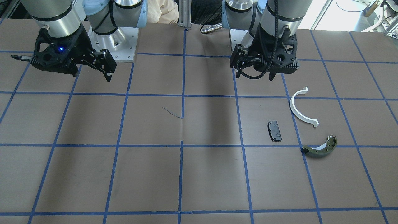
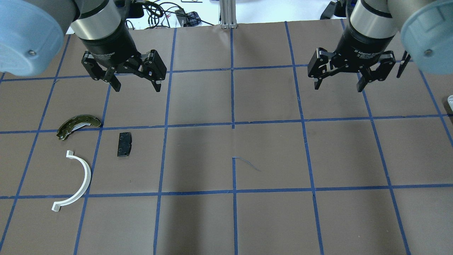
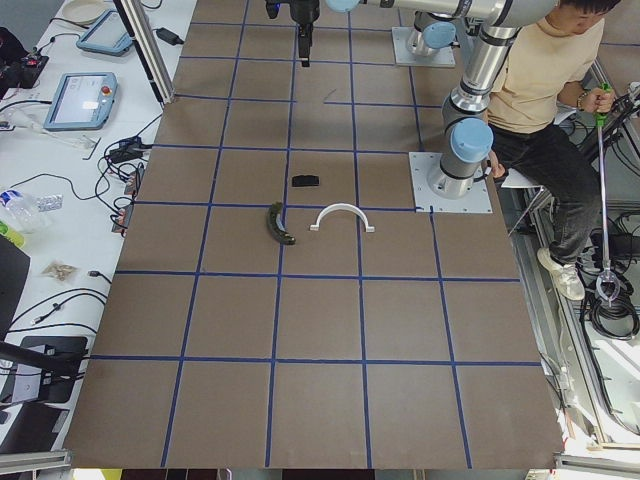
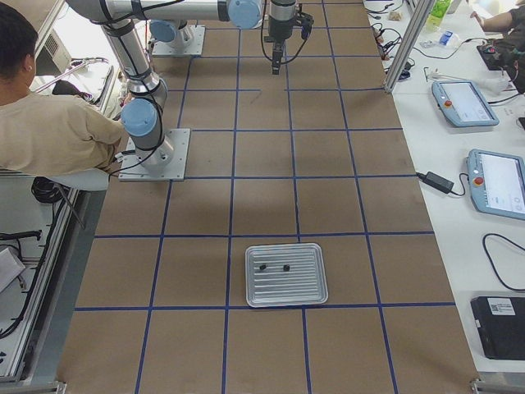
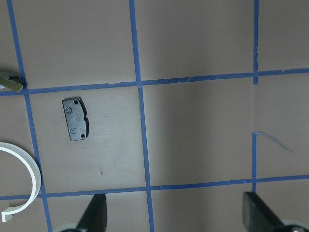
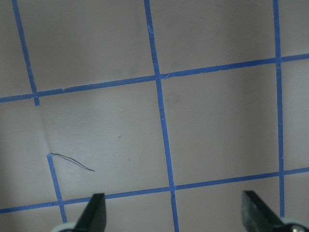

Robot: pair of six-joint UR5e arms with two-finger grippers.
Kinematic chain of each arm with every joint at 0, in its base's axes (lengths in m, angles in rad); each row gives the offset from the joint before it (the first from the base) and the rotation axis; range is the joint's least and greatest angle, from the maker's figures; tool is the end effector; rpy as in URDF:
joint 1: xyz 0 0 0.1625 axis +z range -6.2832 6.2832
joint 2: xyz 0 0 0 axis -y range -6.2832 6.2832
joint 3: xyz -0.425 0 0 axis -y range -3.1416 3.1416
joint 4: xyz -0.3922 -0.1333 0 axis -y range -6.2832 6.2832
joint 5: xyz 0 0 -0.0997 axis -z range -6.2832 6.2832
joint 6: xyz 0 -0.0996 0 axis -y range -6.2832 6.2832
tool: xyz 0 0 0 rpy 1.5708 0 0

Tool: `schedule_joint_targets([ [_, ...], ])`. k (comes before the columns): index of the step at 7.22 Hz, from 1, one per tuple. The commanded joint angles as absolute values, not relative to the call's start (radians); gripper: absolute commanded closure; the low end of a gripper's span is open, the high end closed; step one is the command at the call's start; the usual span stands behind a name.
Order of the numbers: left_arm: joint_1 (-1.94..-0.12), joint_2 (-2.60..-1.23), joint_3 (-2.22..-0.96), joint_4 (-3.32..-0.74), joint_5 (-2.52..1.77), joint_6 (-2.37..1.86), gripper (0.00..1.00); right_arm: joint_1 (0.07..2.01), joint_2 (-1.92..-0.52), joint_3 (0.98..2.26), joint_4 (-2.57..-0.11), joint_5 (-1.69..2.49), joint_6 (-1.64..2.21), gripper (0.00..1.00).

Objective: Place bearing gear from tray to pile

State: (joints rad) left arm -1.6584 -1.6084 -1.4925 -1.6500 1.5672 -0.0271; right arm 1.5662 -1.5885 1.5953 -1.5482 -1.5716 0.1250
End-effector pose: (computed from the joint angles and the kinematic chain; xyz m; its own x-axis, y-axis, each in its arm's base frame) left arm -0.1772 -0.4900 0.4998 -0.9982 0.0603 0.0025 0.0604 0.9974 0.0386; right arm 0.1310 -0.4820 0.4823 -0.9916 0.1292 0.0045 0.1292 0.9912 0.0291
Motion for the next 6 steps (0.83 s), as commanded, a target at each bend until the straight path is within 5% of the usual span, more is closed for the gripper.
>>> schedule_joint_targets([
  [1,-1.658,-1.609,-1.493,-1.651,1.568,-0.026,0.00,1.566,-1.589,1.595,-1.548,-1.572,0.127,0.00],
  [6,-1.658,-1.606,-1.493,-1.651,1.568,-0.026,0.00,1.557,-1.586,1.595,-1.554,-1.569,0.098,0.00],
])
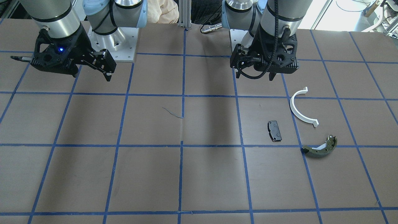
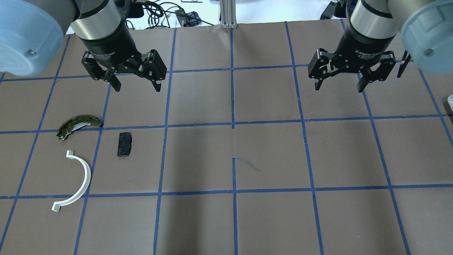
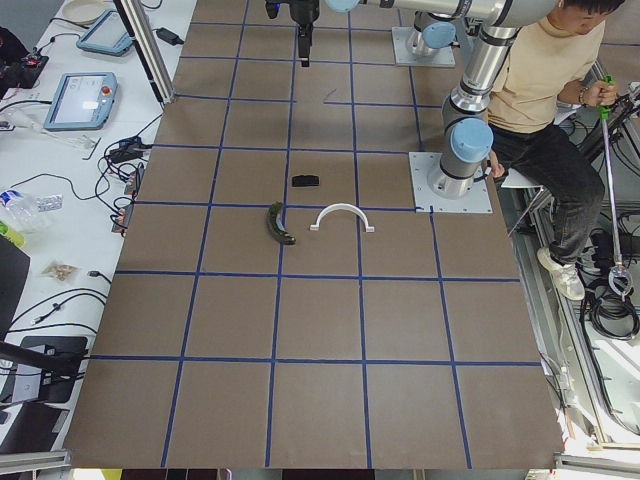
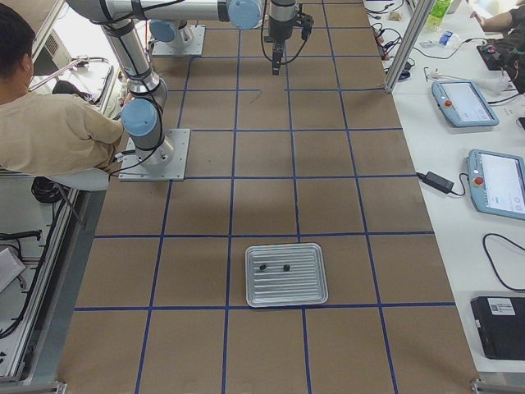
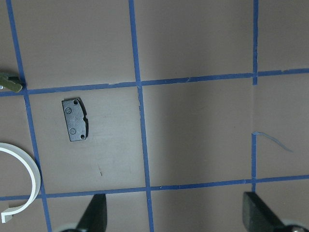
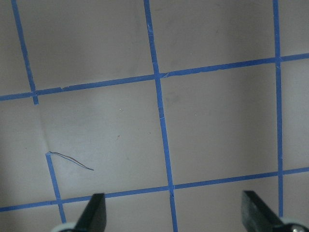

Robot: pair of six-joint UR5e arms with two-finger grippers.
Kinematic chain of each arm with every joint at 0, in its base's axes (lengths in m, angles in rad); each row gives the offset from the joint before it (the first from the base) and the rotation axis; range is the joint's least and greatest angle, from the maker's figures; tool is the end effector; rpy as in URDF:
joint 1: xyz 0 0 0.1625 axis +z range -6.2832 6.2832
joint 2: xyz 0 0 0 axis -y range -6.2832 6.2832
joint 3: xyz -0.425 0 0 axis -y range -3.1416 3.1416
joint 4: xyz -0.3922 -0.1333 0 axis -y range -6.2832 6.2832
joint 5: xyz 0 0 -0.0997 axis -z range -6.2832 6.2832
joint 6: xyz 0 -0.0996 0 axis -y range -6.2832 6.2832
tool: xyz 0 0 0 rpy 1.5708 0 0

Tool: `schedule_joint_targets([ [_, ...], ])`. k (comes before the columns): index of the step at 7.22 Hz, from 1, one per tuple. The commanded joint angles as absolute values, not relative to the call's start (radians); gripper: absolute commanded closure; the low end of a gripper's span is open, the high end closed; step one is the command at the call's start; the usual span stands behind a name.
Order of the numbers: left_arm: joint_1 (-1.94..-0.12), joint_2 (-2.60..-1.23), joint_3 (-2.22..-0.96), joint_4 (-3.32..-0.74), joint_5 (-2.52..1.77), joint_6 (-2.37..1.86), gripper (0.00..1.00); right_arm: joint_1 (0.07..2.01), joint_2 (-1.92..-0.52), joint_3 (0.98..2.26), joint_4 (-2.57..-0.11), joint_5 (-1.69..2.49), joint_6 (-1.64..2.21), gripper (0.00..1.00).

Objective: Place bearing gear from tray to pile

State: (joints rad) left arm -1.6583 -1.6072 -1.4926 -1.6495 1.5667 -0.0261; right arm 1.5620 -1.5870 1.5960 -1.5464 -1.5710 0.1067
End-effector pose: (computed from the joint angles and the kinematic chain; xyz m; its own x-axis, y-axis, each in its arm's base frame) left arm -0.1772 -0.4897 0.5004 -0.9981 0.0612 0.0031 0.0613 0.9974 0.0370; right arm 0.1290 -0.4828 0.4810 -0.9933 0.1152 0.0038 0.1152 0.9928 0.0332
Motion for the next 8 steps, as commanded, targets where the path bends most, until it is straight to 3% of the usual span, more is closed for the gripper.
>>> schedule_joint_targets([
  [1,-1.658,-1.606,-1.493,-1.651,1.568,-0.026,0.00,1.552,-1.586,1.595,-1.555,-1.572,0.092,0.00],
  [8,-1.657,-1.606,-1.493,-1.652,1.568,-0.026,0.00,1.128,-1.513,1.594,-1.595,-1.626,-0.537,0.00],
])
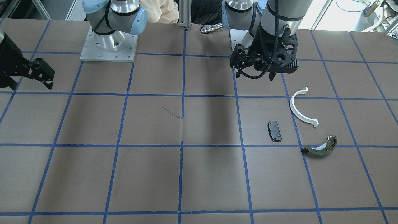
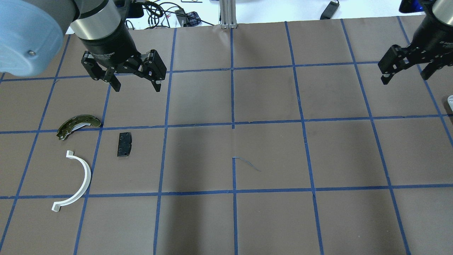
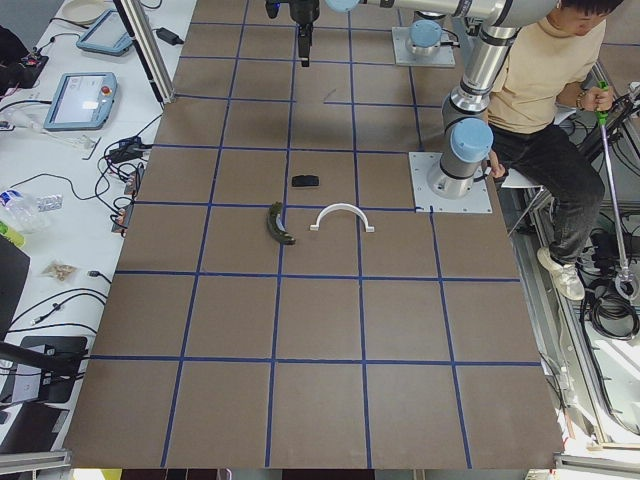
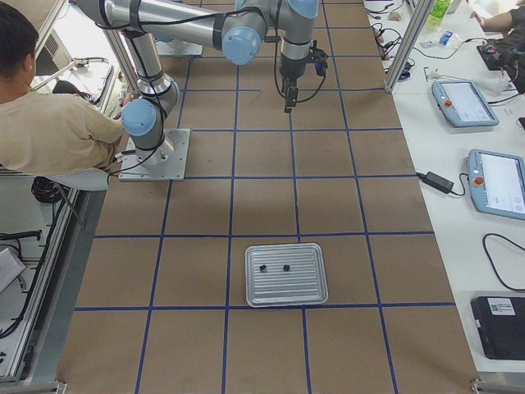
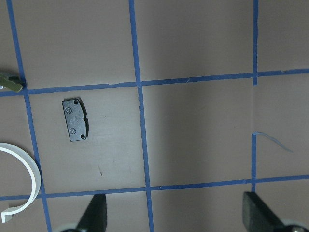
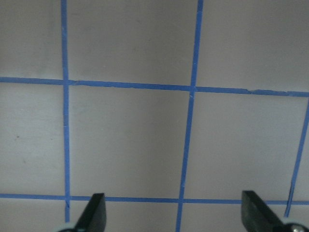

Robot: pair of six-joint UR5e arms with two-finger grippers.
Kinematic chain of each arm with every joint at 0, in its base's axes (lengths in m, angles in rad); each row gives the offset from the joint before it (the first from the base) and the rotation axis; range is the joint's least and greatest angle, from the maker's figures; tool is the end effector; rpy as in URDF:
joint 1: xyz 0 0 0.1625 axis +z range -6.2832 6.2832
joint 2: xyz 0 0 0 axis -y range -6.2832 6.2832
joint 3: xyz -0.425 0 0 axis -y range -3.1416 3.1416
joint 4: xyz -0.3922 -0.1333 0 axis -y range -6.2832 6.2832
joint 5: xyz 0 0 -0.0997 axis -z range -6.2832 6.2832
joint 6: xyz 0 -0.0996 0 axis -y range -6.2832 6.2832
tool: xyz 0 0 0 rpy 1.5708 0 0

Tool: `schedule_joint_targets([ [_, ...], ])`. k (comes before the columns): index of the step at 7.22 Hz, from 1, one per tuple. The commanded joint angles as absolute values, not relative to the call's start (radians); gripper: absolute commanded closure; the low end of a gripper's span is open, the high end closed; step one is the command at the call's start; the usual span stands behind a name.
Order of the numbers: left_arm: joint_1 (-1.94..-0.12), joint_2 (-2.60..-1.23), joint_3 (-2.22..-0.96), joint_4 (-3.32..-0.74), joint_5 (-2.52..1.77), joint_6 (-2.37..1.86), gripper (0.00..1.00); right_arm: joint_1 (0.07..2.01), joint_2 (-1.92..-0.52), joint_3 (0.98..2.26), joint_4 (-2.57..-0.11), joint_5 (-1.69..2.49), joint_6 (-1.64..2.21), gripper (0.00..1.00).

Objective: Place bearing gear from tray to pile

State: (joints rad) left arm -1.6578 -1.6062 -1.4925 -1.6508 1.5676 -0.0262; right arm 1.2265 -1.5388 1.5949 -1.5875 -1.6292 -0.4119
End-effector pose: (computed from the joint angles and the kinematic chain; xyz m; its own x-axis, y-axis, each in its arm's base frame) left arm -0.1768 -0.4893 0.5008 -0.9982 0.0607 0.0022 0.0607 0.9975 0.0372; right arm -0.0491 -0.5145 0.4620 -0.9969 -0.0698 0.0377 -0.0675 0.9959 0.0594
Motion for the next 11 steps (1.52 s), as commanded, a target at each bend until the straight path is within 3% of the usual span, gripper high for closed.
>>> schedule_joint_targets([
  [1,-1.658,-1.606,-1.493,-1.651,1.565,-0.026,0.00,1.049,-1.491,1.591,-1.600,-1.623,-0.616,0.00],
  [6,-1.660,-1.618,-1.493,-1.632,1.563,-0.044,0.00,0.792,-1.272,1.568,-1.914,-1.632,-0.973,0.00],
  [11,-1.658,-1.605,-1.493,-1.637,1.571,-0.020,0.00,0.686,-1.042,1.425,-1.982,-1.617,-1.121,0.00],
])
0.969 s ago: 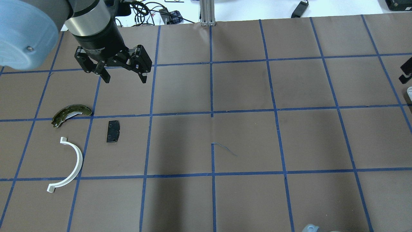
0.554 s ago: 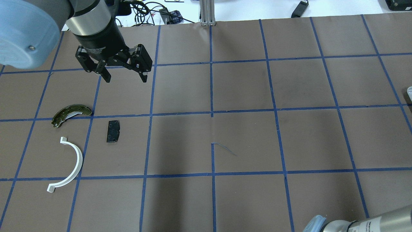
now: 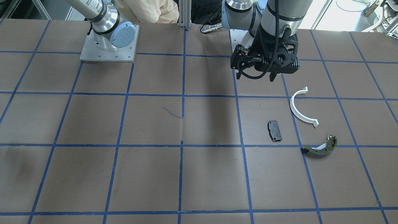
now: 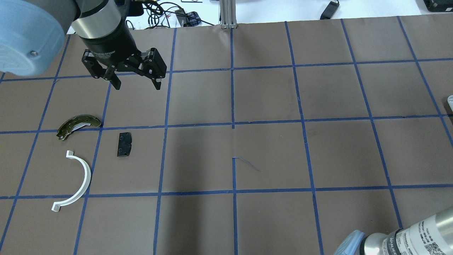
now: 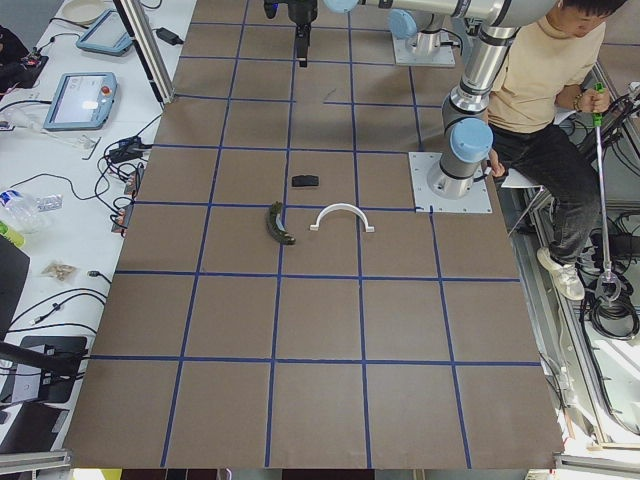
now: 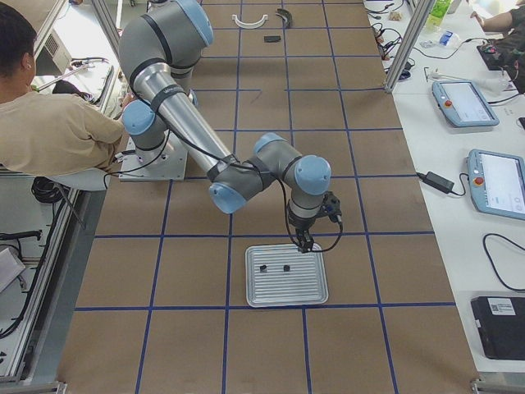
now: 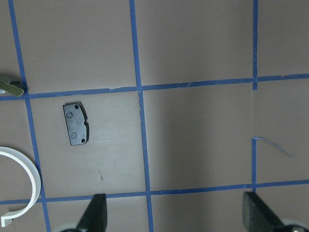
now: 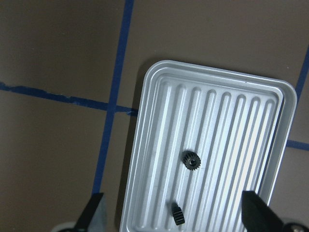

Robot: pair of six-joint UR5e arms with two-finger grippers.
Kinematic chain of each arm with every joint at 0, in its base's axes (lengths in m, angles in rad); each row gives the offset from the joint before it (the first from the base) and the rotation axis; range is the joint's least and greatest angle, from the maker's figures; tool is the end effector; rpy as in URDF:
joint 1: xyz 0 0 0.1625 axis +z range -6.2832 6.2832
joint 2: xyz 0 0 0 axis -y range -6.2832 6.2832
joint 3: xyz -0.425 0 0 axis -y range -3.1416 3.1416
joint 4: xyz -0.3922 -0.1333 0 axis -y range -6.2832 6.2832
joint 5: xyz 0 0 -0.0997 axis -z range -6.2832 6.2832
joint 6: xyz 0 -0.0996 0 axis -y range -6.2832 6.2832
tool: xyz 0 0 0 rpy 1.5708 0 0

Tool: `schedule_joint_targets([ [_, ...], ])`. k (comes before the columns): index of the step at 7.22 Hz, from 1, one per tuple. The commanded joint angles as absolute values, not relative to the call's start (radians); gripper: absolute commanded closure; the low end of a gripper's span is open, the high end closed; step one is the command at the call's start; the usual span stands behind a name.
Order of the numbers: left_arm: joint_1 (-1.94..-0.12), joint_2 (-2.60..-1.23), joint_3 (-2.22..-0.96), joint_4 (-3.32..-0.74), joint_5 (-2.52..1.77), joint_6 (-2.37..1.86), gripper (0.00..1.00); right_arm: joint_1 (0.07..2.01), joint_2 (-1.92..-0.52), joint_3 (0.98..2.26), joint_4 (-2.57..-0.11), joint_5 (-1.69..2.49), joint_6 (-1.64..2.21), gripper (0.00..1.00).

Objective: Place bearing gear from tray to pile

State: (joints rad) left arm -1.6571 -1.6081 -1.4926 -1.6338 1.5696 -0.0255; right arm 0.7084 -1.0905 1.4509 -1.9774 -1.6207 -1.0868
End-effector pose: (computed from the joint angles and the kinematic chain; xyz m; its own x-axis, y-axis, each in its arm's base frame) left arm -0.1765 -0.4918 0.5015 -0.9982 0.0607 0.0006 0.0607 0.9979 0.0221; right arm -0.4235 -0.5318 0.3063 -0.9730 -0.2217 0.0641 -0.2206 0.9751 0.0226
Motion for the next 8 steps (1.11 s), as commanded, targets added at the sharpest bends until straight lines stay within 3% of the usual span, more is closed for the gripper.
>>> schedule_joint_targets([
  [1,-1.663,-1.620,-1.493,-1.631,1.568,-0.032,0.00,0.686,-1.026,1.425,-1.985,-1.617,-1.121,0.02],
  [3,-1.658,-1.606,-1.494,-1.637,1.566,-0.020,0.00,0.684,-0.974,1.430,-2.052,-1.629,-1.126,0.06],
  [4,-1.663,-1.623,-1.491,-1.631,1.568,-0.037,0.00,0.684,-0.971,1.439,-2.054,-1.629,-1.115,0.15],
  [8,-1.652,-1.594,-1.511,-1.635,1.572,-0.018,0.00,0.683,-0.917,1.436,-2.080,-1.634,-1.123,0.16],
])
